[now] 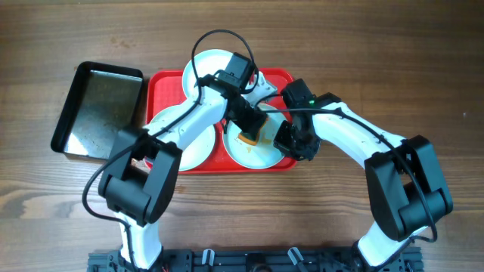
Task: Clean dirty plates on tray and stack at the side
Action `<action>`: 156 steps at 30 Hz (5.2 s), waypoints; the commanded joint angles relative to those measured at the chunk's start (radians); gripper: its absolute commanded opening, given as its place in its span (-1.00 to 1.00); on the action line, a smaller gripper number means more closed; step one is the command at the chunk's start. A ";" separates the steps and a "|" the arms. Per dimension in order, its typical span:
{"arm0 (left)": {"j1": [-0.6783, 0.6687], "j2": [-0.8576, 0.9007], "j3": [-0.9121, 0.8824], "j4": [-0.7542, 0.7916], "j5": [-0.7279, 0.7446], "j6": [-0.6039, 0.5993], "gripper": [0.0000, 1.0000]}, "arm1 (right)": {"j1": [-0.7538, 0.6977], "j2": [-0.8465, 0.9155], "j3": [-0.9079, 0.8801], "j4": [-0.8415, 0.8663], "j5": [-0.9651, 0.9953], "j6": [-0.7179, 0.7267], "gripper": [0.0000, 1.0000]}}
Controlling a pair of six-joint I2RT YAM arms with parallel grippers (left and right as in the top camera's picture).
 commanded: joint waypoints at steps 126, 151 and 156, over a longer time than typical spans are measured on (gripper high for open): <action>0.072 0.061 0.131 -0.064 -0.222 -0.465 -0.92 | 0.004 0.020 -0.009 -0.004 -0.007 -0.053 -0.91; 0.358 -0.237 0.131 -0.404 -0.277 -0.428 -0.92 | 0.004 -0.047 0.157 -0.040 0.183 -0.167 -0.91; 0.367 -0.237 0.131 -0.420 -0.264 -0.428 -0.92 | 0.004 -0.075 0.213 -0.136 0.346 -0.185 -0.91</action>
